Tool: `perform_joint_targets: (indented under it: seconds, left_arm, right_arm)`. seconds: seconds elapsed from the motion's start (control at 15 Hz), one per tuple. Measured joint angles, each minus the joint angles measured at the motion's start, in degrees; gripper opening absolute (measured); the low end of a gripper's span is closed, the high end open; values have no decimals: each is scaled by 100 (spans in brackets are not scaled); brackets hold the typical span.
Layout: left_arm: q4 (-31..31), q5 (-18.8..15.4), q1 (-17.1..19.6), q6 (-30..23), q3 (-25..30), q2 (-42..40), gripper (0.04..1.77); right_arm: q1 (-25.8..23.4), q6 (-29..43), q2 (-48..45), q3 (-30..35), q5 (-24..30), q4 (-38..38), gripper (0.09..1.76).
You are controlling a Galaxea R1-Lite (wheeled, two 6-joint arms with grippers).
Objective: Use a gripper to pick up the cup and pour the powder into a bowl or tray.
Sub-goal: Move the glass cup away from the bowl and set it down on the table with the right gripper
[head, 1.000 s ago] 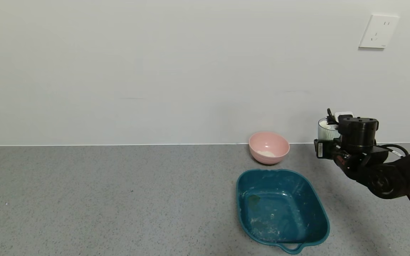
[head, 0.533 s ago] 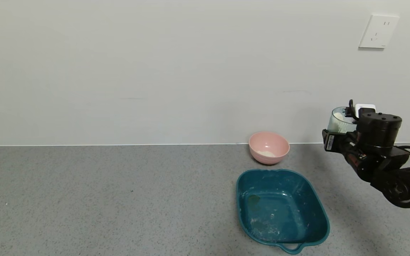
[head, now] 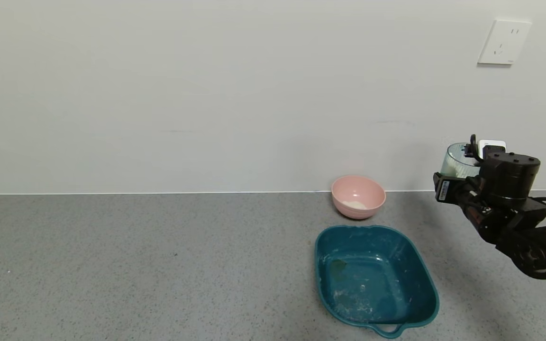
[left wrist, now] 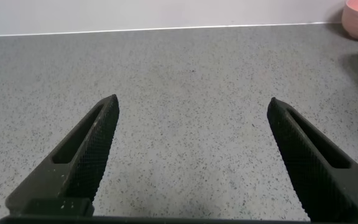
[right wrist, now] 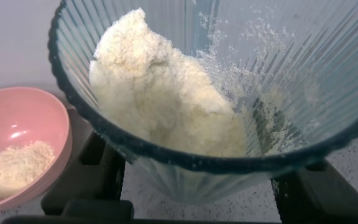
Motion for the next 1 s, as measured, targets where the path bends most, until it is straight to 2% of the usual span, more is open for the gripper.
perform_joint_targets:
  seconds: [0.4,1.0]
  left_arm:
    - [0,2,0,0,0,0,172]
    - [0,0,0,2,0,0,172]
  right_arm:
    - [-168,5,744,-76,11,-774,132]
    - [-196,201,1626,-273,68,-1165,132]
